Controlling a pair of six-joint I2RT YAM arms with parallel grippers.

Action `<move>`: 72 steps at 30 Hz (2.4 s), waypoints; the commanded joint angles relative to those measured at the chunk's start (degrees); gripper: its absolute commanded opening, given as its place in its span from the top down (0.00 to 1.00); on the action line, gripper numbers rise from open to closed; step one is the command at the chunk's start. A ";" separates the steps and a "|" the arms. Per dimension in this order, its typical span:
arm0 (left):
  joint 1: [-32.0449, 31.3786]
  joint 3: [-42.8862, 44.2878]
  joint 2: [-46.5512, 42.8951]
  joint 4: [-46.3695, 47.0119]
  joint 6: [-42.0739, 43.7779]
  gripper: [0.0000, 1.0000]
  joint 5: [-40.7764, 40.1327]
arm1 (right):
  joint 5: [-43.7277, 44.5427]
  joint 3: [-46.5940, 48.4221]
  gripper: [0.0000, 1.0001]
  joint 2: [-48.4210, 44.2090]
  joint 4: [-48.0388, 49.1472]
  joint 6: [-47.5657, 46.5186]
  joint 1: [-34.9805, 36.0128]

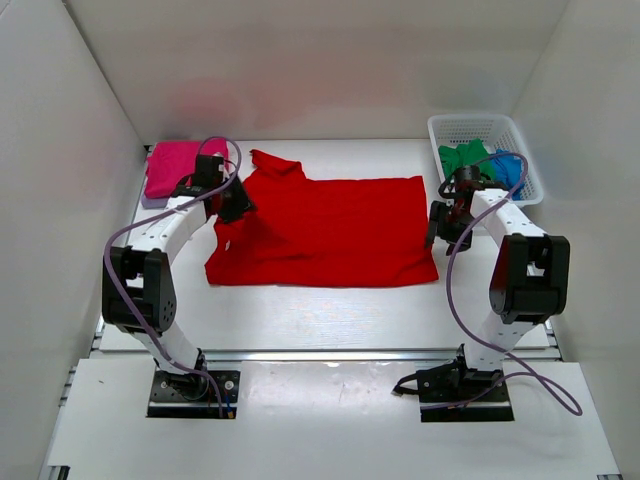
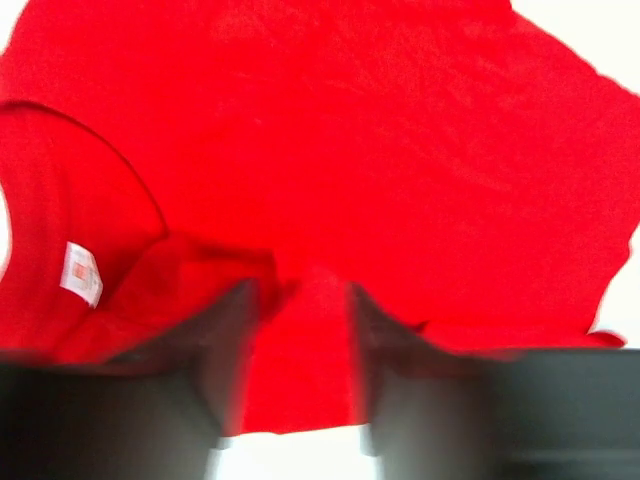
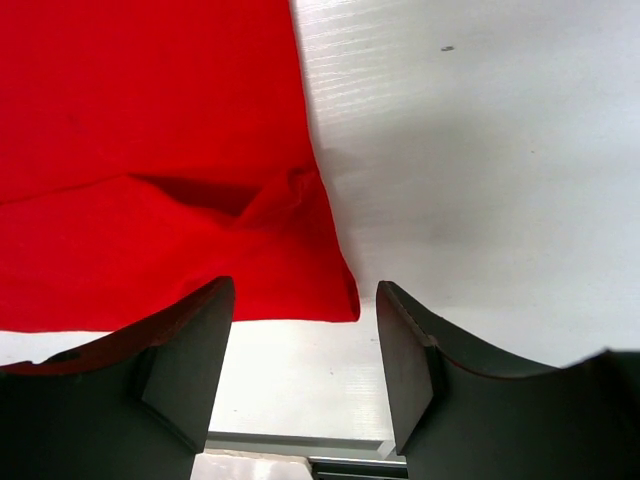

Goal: Fold and stack the t-shirts
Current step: Fold the flattened tshirt in 1/3 of the way, then grap the side of the flattened tshirt furthest away from the robot with both arms

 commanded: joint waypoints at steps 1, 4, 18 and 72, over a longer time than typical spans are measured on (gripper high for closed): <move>0.87 -0.06 -2.43 2.17 -0.20 0.32 -0.22 | 1.97 1.69 0.44 -2.65 -0.03 -0.78 0.55; 0.52 0.91 -2.87 3.14 -0.02 0.25 -1.09 | 1.80 4.06 0.42 -3.09 0.15 -0.78 1.17; -0.19 92.53 50.40 -28.19 2.10 0.62 -5.69 | -0.04 28.05 0.43 7.97 -1.87 -0.16 4.86; 2.54 91.88 72.36 -0.47 -11.35 0.49 -13.22 | -2.59 34.48 0.45 18.53 4.45 0.10 7.40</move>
